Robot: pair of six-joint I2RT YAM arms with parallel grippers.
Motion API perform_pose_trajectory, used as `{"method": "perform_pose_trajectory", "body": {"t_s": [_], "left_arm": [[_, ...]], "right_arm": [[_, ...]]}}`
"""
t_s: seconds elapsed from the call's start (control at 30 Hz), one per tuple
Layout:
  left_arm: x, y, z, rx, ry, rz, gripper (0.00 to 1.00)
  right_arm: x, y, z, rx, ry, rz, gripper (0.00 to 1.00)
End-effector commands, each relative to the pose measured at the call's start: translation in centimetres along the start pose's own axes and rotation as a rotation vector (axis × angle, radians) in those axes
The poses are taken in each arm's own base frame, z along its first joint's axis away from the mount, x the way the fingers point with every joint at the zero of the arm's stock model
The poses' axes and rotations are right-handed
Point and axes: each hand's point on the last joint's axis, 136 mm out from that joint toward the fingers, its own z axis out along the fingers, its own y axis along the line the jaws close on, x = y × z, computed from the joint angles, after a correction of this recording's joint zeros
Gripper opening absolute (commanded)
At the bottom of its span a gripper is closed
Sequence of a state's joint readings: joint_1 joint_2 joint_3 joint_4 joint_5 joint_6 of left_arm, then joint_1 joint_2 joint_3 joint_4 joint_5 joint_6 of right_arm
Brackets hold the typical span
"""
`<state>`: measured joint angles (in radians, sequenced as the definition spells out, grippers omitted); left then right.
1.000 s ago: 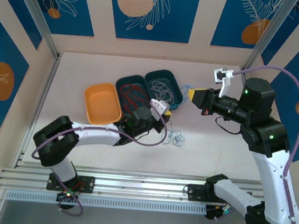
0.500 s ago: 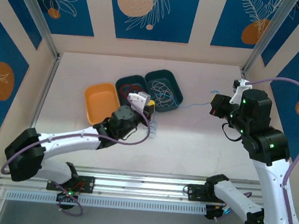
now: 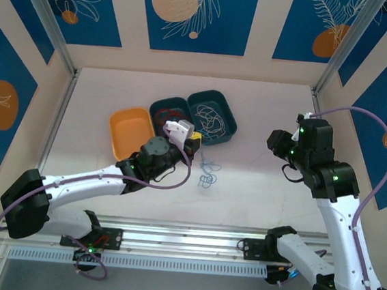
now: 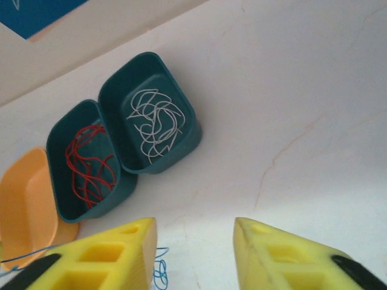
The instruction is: Untangle the cables
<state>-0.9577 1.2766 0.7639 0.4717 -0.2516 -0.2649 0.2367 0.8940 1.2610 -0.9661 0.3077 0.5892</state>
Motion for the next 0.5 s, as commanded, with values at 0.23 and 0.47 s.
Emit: {"method": "perform_pose_trajectory", "body": {"t_s": [0.23,0.47], "left_arm": [[-3.4,-2.6,-0.5,0.137,-0.083,-0.041,0.0],[-4.0,-2.3,-0.4,0.11,-0.082,-0.061,0.0]], "right_arm": [[5.0,2.5,5.3,-0.256,0.158,0.034,0.42],[11.4,3.5,9.0,-0.351,0.223,-0.009,0.41]]}}
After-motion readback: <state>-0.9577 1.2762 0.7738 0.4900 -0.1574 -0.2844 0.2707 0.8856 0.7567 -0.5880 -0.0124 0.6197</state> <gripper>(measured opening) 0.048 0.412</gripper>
